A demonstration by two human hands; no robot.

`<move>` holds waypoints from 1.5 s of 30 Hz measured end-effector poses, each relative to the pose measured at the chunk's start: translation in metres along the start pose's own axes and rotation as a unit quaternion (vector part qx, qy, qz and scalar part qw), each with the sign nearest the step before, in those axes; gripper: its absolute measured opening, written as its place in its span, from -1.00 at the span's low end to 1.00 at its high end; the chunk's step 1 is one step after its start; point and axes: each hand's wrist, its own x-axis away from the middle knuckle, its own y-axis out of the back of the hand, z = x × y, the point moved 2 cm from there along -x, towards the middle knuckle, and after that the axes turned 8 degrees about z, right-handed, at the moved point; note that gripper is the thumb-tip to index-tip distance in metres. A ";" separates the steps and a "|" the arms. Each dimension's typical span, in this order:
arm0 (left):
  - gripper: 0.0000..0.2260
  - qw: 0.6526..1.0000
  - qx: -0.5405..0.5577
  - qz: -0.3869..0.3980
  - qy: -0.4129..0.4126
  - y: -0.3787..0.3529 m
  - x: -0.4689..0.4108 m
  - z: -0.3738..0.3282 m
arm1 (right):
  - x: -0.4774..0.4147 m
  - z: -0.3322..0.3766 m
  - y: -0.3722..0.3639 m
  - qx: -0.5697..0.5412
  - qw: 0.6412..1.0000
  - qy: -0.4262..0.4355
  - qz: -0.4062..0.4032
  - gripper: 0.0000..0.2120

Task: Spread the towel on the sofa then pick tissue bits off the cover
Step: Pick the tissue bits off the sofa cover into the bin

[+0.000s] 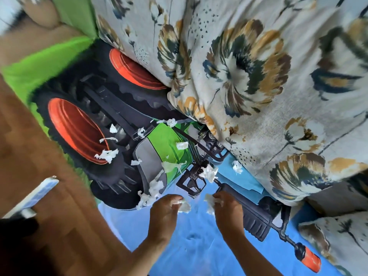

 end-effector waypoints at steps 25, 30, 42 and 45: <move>-0.84 0.937 0.123 -0.313 0.097 0.468 -0.005 0.050 | 0.042 0.479 -0.224 -0.083 0.933 0.286 0.202 -0.82; -0.93 0.904 0.092 -0.400 0.121 0.546 -0.014 0.077 | 0.053 0.549 -0.286 -0.103 0.900 0.348 0.240 -0.85; -0.82 0.802 0.122 -0.545 0.212 0.671 0.006 0.180 | 0.077 0.657 -0.456 -0.002 0.830 0.415 0.373 -0.73; -0.81 0.780 0.136 -0.558 0.250 0.695 0.024 0.211 | 0.098 0.674 -0.494 0.053 0.796 0.459 0.391 -0.75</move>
